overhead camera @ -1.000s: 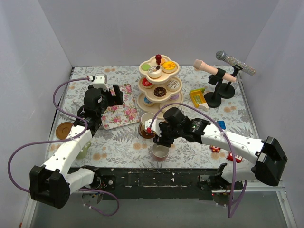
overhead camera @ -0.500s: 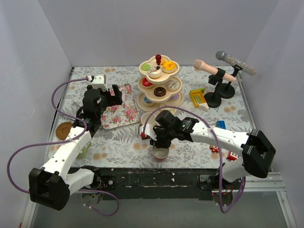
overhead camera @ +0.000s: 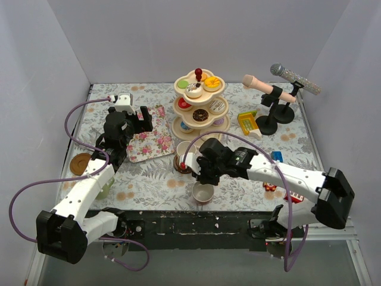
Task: Serve the afternoon tea
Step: Pick up the cup at the center of the board, then place the cup on the coaster.
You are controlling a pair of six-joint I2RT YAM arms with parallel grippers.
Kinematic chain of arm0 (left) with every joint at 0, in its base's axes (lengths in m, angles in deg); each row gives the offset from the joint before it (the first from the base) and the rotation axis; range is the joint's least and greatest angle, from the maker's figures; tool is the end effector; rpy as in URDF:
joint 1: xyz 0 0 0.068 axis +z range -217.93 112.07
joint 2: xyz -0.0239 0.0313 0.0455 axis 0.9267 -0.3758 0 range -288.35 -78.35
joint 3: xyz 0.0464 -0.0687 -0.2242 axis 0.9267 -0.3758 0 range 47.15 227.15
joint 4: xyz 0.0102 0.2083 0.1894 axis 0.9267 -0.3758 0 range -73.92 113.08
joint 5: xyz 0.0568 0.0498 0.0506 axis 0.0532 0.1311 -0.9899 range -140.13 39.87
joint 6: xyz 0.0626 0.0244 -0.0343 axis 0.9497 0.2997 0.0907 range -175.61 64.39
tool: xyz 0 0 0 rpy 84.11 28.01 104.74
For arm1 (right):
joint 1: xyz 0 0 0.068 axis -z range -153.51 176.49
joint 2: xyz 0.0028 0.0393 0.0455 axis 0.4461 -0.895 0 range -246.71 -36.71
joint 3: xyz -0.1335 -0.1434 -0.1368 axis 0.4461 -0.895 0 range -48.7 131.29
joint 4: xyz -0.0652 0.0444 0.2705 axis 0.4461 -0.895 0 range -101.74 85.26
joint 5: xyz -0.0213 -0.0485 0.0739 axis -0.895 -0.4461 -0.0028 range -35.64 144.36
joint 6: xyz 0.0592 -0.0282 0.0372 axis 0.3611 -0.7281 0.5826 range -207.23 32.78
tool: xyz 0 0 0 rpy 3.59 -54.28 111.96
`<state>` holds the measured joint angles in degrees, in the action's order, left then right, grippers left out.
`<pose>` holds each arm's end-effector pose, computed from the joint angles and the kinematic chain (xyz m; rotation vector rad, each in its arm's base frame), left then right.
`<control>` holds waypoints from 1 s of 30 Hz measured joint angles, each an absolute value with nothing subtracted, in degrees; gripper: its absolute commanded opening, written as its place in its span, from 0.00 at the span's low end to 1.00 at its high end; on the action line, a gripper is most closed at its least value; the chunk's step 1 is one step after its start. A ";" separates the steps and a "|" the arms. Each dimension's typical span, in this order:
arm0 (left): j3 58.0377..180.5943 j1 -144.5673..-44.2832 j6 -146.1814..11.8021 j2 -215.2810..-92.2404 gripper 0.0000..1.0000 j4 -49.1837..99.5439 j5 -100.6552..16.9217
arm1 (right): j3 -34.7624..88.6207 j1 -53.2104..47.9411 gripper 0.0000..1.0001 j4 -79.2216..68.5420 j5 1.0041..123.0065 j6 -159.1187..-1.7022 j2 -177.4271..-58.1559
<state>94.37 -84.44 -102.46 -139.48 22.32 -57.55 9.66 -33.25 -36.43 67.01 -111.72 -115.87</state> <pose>0.3046 -0.0817 0.2735 -0.5806 1.7831 -0.6563 0.1543 0.2924 0.1918 -1.7690 1.8144 0.5277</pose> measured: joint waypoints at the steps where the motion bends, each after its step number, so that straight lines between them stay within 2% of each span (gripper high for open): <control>1: 94.37 -84.44 -102.44 -139.48 0.87 22.32 -57.59 | 9.62 -33.23 0.01 -36.97 66.13 -110.34 -114.42; 6: 94.35 -84.44 -102.42 -139.48 0.87 22.37 -57.64 | 9.71 -32.16 0.01 -38.28 58.16 -100.46 -104.76; 11: 94.33 -84.44 -102.48 -139.48 0.87 22.69 -57.59 | 13.23 -22.72 0.01 -41.04 52.04 -87.50 -99.36; 18: 93.71 -84.44 -102.53 -139.48 0.87 23.57 -57.37 | 18.98 -13.28 0.01 -45.04 43.77 -69.93 -101.40; 30: 93.34 -84.44 -102.59 -139.48 0.87 23.57 -56.94 | 19.28 -13.06 0.01 -48.73 31.36 -47.41 -111.49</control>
